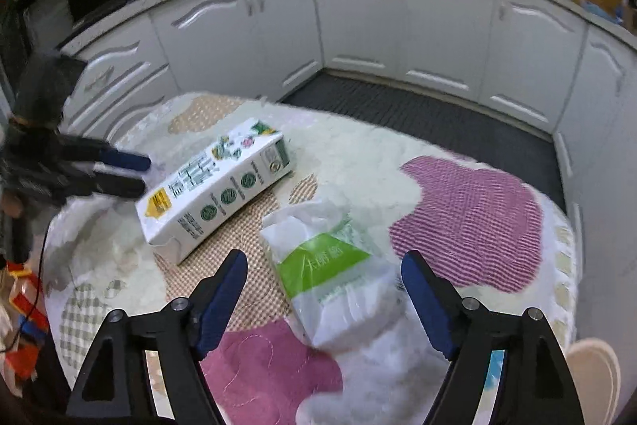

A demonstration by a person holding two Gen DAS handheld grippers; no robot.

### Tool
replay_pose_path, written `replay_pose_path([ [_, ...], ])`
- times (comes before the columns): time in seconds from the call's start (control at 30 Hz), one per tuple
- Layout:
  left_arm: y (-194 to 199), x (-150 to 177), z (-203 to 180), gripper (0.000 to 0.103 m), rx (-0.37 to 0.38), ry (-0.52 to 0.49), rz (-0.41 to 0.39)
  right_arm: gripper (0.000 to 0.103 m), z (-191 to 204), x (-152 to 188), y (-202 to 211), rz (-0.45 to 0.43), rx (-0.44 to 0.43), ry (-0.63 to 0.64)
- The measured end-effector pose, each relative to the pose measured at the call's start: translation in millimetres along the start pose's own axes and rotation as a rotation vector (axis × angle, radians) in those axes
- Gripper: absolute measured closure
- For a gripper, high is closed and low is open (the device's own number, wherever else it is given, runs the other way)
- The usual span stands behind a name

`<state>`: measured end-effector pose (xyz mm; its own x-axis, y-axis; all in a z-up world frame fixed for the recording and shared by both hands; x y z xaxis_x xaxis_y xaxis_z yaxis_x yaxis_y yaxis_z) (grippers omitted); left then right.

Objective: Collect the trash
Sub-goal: 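Grasp the white-green milk carton with the left tool while the right tool grasps the white green-label bag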

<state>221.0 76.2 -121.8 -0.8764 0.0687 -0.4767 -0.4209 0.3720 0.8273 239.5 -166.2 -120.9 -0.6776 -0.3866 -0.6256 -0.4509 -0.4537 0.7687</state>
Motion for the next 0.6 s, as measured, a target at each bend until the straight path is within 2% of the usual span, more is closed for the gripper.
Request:
replay_pose_path([
  [0.03, 4, -1, -3, 0.04, 0.009, 0.007, -0.007, 0.025, 0, 0, -3, 0.009, -0.008, 0.003],
  [0.1, 7, -8, -10, 0.032, 0.031, 0.018, -0.021, 0.025, -1, 2, -9, 0.021, -0.013, 0.009],
  [0.23, -2, -23, -34, 0.031, 0.052, 0.009, -0.027, 0.055, 0, 12, -4, 0.009, 0.058, -0.005],
  [0.33, -19, -36, -60, 0.031, 0.023, -0.044, -0.02, 0.068, 5, 21, 9, -0.011, 0.101, -0.001],
  [0.37, -25, -39, -66, 0.031, 0.012, -0.058, -0.015, 0.069, 6, 26, 15, -0.021, 0.116, -0.004],
  [0.47, -45, -42, -83, 0.031, -0.106, -0.113, -0.004, 0.071, 6, 38, 34, -0.054, 0.134, -0.051],
  [0.57, -62, -41, -87, 0.032, -0.154, -0.103, 0.03, 0.071, 7, 51, 53, -0.083, 0.151, -0.086],
  [0.6, -64, -39, -86, 0.036, -0.152, -0.085, 0.039, 0.071, 8, 55, 59, -0.093, 0.155, -0.093],
])
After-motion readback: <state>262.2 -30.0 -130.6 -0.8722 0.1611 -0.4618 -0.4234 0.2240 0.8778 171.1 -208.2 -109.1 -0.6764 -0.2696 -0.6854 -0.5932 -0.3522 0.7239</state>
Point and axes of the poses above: each gripper's, at about its wrist camera, not at the fingertips, and y roughly against the way its jaws point, z to its left, x to its underside, the point moved 1 cm from there along -y, roughly the way its jaws point, and after that the axes turned 2 degrees about -x, right-handed, at the moved point
